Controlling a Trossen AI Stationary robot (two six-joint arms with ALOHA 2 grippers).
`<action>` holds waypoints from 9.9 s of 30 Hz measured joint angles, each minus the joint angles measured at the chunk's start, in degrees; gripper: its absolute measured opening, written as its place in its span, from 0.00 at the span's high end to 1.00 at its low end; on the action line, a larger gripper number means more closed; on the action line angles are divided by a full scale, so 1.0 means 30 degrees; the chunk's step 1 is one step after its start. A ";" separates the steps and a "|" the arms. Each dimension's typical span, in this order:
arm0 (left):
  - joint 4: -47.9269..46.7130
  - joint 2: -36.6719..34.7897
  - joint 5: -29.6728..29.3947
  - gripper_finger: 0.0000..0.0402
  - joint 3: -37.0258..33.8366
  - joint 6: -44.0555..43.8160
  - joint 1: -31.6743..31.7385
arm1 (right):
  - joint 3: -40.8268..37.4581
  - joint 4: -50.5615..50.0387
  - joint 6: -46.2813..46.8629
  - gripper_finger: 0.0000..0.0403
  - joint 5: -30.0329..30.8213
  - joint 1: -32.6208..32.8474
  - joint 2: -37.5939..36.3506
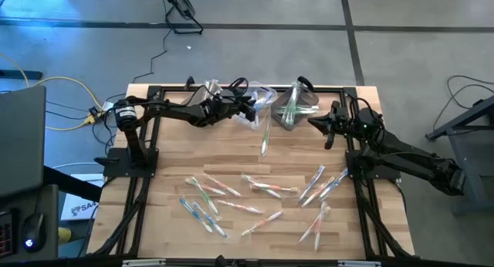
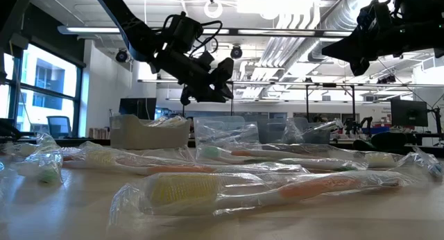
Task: Pick & Place Toothbrushes
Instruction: Put the green toothbrush into the black bin
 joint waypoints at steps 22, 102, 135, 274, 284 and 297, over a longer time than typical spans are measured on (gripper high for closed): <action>0.0003 0.0000 0.1530 0.67 0.0000 0.0007 0.0000 | 0.0000 0.0007 -0.0007 1.00 0.0044 -0.0001 0.0000; -0.2175 -2.6324 0.0743 0.67 -1.6954 0.9515 0.0015 | 0.1138 0.6358 0.2583 1.00 1.4517 0.5335 0.7235; -0.3474 -2.6396 -0.0780 0.67 -1.6946 0.9870 0.0015 | 1.4615 -1.0074 1.7746 1.00 1.1552 0.9215 2.2602; -0.5024 -2.6403 -0.0736 0.67 -1.6925 0.8488 0.0007 | 2.1434 -2.2637 1.5297 0.96 1.2092 1.0979 2.3452; -0.5024 -2.6403 -0.0778 0.67 -1.6925 0.8488 0.0007 | 2.1449 -2.4610 1.5261 0.96 1.6622 0.9504 2.1282; -0.5030 -2.6398 -0.1609 0.67 -1.6932 0.8490 0.0007 | 2.1449 -2.4320 1.2066 0.96 1.8039 0.5254 2.0975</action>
